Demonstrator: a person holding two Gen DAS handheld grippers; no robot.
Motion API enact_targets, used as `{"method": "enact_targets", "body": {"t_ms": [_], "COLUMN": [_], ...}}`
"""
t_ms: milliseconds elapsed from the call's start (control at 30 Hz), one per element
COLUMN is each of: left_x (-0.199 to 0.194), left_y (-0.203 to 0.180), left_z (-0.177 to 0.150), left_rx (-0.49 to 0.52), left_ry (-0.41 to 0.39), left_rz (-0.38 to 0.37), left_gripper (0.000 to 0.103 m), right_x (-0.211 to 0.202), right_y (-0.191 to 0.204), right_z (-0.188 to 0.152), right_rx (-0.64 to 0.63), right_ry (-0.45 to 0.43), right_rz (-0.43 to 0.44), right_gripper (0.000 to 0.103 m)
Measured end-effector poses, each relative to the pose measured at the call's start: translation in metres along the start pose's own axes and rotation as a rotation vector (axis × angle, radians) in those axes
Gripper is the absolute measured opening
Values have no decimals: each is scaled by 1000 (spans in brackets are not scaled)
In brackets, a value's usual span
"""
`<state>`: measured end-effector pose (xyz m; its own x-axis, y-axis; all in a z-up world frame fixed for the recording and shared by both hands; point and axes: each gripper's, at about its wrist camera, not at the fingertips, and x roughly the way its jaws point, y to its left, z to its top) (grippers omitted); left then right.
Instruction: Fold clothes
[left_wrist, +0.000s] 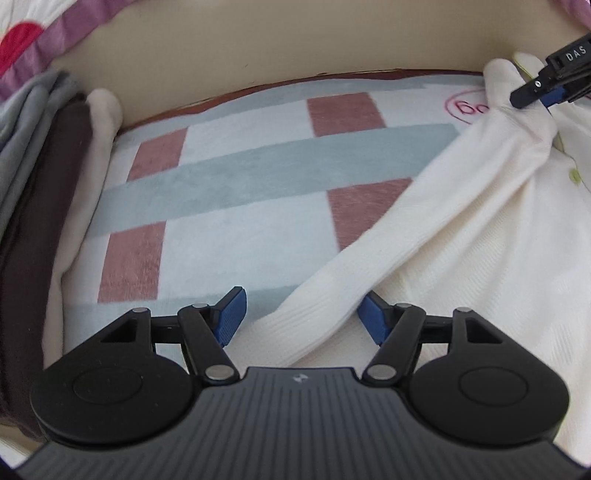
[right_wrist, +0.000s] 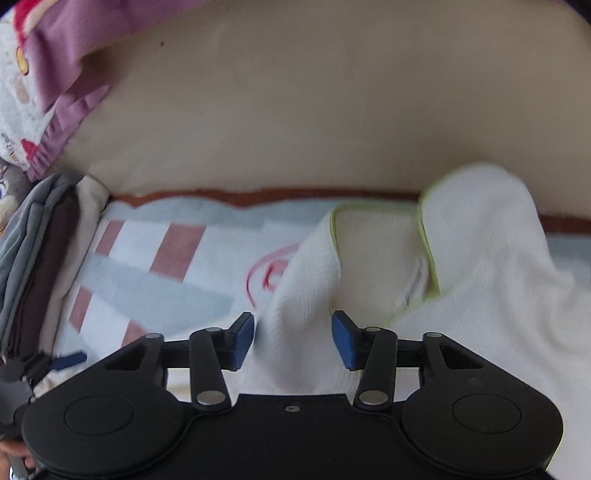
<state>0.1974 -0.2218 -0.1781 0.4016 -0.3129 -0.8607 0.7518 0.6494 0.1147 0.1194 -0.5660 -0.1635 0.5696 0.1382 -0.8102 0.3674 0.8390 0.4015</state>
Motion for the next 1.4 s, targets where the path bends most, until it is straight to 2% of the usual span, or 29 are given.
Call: {"method": "enact_targets", "body": {"t_ms": [67, 100, 133, 200, 267, 300, 400, 500, 600, 733, 767, 800, 833, 867, 933, 1000, 1067, 1100, 1133, 1200, 1300, 1400], "left_x": [1, 1, 0, -4, -9, -12, -24, -30, -32, -15, -6, 4, 16, 28, 44, 43, 29, 20, 10, -9, -47, -87], "left_y": [1, 1, 0, -6, -7, -4, 16, 21, 33, 48, 50, 51, 49, 47, 42, 38, 35, 32, 27, 13, -18, -49], "left_z": [0, 0, 0, 1, 4, 6, 16, 23, 32, 48, 50, 48, 46, 43, 37, 35, 38, 40, 41, 37, 16, -11], "left_rx": [-14, -17, -9, 44, 65, 51, -71, -63, -114, -173, -206, -223, -219, -209, -153, -112, -110, -116, -120, -120, -112, -89], "left_ry": [-19, -33, -49, -90, -128, -146, -203, -243, -279, -292, -280, -255, -216, -176, -103, -82, -95, -102, -99, -35, 30, 17], "left_rz": [0, -8, -5, 52, 128, 156, 151, 192, 220, 269, 277, 291, 315, 348, 433, 474, 474, 464, 442, 366, 199, 59], "left_gripper": [52, 21, 4, 3, 3, 3, 3, 3, 3, 4, 4, 4, 8, 8, 8, 8, 21, 41, 66, 82, 82, 83], "right_x": [13, 21, 27, 26, 3, -6, -16, -16, -14, 5, 6, -3, -13, -23, -42, -65, -85, -95, -105, -124, -149, -174], "right_y": [7, 12, 18, 34, 48, 48, 47, 60, 75, 81, 86, 92, 98, 104, 117, 117, 107, 100, 90, 70, 48, 29], "right_z": [7, 9, 8, 6, 4, 6, 15, 20, 20, 28, 28, 19, 10, 1, -17, -44, -75, -93, -107, -134, -170, -196], "right_rx": [-35, -61, -103, -185, -253, -234, -205, -240, -321, -309, -306, -317, -329, -341, -365, -373, -366, -342, -319, -262, -161, -66], "right_ry": [18, 34, 40, -6, -199, -264, -379, -409, -458, -414, -379, -374, -372, -369, -363, -336, -252, -208, -158, -61, 33, 65], "right_rz": [3, 11, 30, 8, 33, 51, 50, 27, -19, -90, -133, -163, -192, -221, -279, -284, -243, -213, -175, -104, -38, 20], "right_gripper": [58, 55, 11, 10, 10, 10, 10, 10, 9, 10, 22, 27, 39, 61, 80, 81, 81, 81, 81, 81, 81, 81]}}
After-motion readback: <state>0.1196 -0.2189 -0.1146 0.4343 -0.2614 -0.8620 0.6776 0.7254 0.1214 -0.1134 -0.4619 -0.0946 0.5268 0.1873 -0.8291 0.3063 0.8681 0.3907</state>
